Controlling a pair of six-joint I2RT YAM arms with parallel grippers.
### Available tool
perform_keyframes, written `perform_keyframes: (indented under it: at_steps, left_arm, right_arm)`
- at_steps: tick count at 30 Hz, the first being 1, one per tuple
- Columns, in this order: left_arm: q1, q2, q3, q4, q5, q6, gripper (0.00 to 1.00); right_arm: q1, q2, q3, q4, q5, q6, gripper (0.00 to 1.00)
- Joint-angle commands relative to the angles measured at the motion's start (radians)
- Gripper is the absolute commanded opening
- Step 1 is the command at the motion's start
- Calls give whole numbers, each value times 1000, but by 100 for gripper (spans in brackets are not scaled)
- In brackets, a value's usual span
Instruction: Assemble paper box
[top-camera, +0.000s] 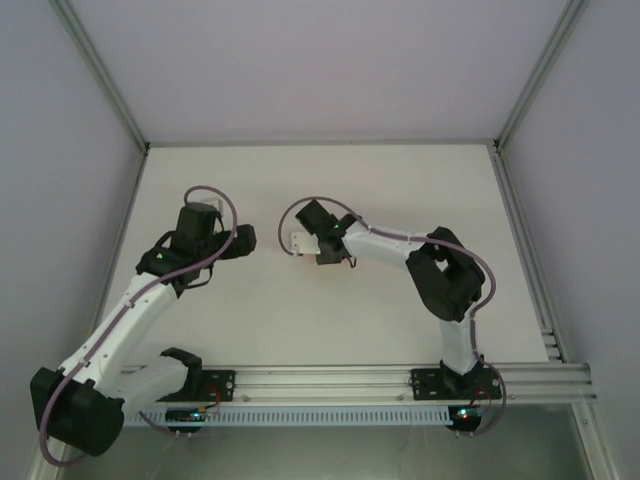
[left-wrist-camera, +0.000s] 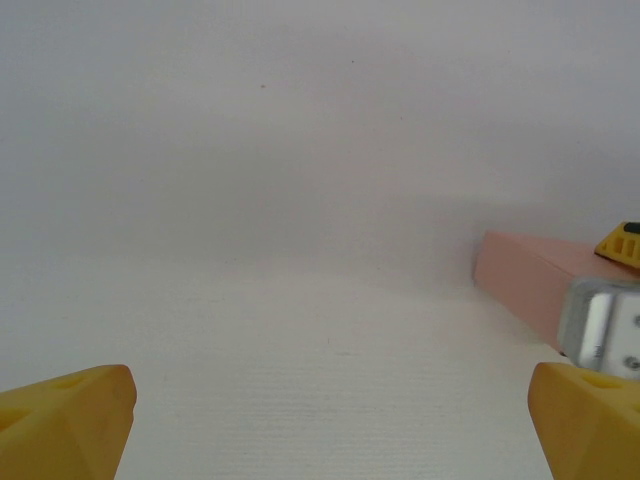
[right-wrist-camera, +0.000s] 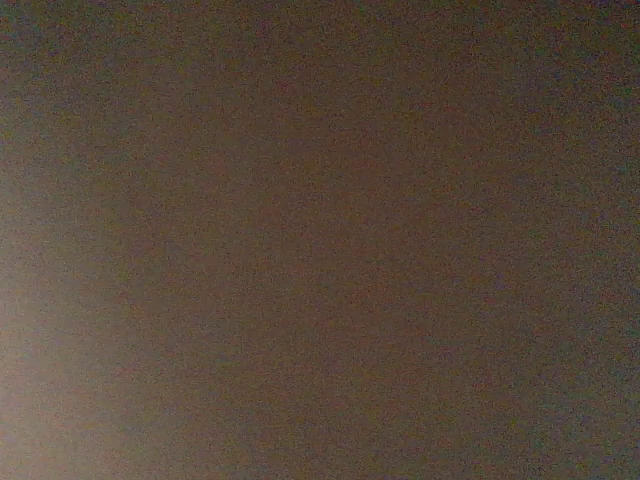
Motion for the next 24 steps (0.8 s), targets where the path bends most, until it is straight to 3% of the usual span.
perform_keyframes:
  at_steps: [1,4,8,14,20,24]
  left_arm:
    - [8,-41,-16,-21,-18,-19,100]
    - [7,-57,-26,-21,-15,-25,100]
    - [7,-63,-31,-21,-7,-25,100]
    - [7,-43,-42,-15,-17,-21,100]
    - [8,-18,-17,-8,-42,-6,100]
    - [11,-5,0,47,-120,61,100]
  right_arm:
    - [17,-42,-51,127,164,2,62]
    - [38,-61,-84,116,186,26,70]
    - [62,-120,-138,78,135,75,99]
    - [81,-275,-286,47,-61,79,99]
    - [77,-463,-346,25,-150,144,99]
    - [15,-608,-374,48,-211,227,99]
